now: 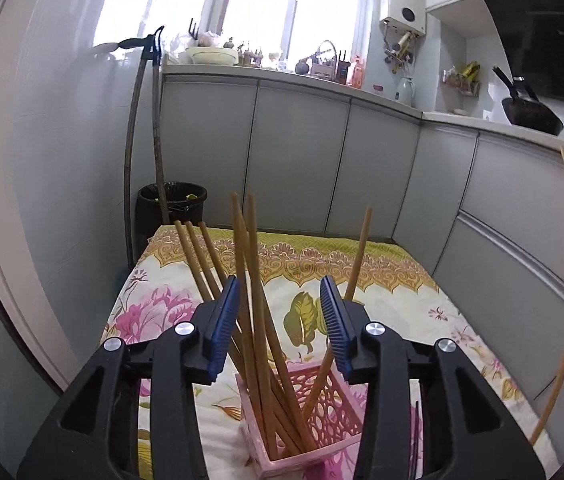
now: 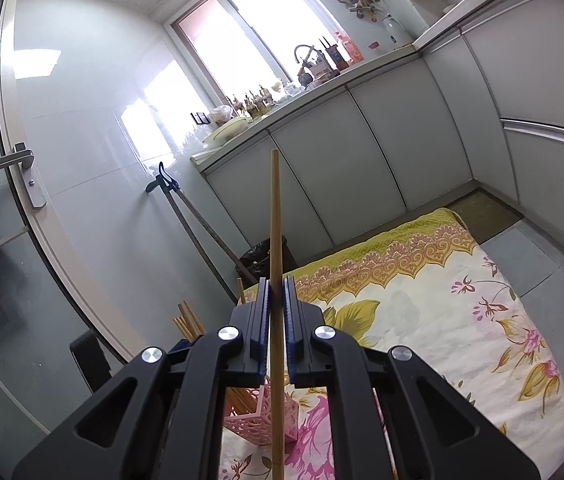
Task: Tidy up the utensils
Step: 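Lower both grippers' chopsticks into the pink cup and open both grippers, then grasp a dark chopstick with the left gripper while the right gripper grasps another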
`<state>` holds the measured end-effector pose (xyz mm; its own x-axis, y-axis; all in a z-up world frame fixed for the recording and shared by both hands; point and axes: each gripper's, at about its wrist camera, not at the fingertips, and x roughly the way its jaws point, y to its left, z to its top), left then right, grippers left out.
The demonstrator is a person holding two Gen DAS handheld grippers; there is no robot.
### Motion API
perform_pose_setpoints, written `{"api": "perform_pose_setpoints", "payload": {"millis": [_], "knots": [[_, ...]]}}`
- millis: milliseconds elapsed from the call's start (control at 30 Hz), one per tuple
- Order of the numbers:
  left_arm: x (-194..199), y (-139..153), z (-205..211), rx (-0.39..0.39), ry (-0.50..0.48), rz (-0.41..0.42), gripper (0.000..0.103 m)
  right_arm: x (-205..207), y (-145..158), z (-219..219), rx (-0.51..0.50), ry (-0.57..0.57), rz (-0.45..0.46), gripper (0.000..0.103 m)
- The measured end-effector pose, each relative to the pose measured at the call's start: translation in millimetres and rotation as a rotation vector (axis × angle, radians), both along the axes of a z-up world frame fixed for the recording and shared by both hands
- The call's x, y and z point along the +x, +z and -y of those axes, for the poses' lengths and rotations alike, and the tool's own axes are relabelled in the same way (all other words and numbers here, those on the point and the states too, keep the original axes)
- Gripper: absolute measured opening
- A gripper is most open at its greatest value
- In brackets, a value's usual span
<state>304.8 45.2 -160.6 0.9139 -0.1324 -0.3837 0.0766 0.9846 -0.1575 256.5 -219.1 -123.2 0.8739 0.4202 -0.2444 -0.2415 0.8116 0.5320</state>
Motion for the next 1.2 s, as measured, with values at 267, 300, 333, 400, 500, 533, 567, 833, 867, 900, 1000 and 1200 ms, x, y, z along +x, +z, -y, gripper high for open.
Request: {"api": "perform_pose_setpoints", "payload": {"millis": [267,300,333,400,500,533,567,833,867,900,1000,1200], "knots": [[-23.1,41.6,-25.2,-0.074,0.106,-0.111,0.063,10.4,-6.3,-16.9,-0.016,0.004,-0.008,0.007],[-24.1,39.8,-28.9,-0.075,0.131,-0.168,0.068,12.6,-6.6,-18.9,-0.005,0.003,-0.008,0.007],[-24.1,36.5,-33.0,-0.083,0.148,-0.219,0.069,14.4,-6.0,-21.3,0.002,0.003,-0.004,0.007],[-22.8,23.5,-43.7,-0.104,0.181,-0.335,0.069,19.2,-5.0,-28.9,0.009,0.000,0.002,0.007],[-16.7,10.3,-62.5,-0.168,0.185,-0.421,0.069,30.2,-4.3,-45.6,-0.001,-0.005,0.010,0.007],[-16.8,9.9,-66.3,-0.168,0.192,-0.422,0.069,33.8,-3.4,-52.0,-0.005,-0.006,0.017,0.007],[-17.1,10.5,-69.4,-0.163,0.200,-0.417,0.070,37.1,-2.3,-58.2,-0.007,-0.007,0.028,0.007],[-9.6,0.2,-92.2,-0.213,0.235,-0.470,0.074,61.3,3.8,-105.1,-0.040,-0.022,0.132,0.007],[-9.6,0.1,-95.0,-0.227,0.240,-0.472,0.074,64.4,0.6,-112.0,-0.060,-0.021,0.141,0.007],[-9.7,0.3,-96.5,-0.234,0.243,-0.472,0.074,67.4,-3.6,-118.4,-0.076,-0.015,0.145,0.007],[-7.3,0.0,-97.8,-0.235,0.239,-0.476,0.074,72.5,-18.5,-134.3,-0.116,0.000,0.147,0.007],[-4.6,-2.4,-101.8,-0.258,0.236,-0.490,0.074,72.6,-46.3,-143.3,-0.148,-0.016,0.135,0.007]]}}
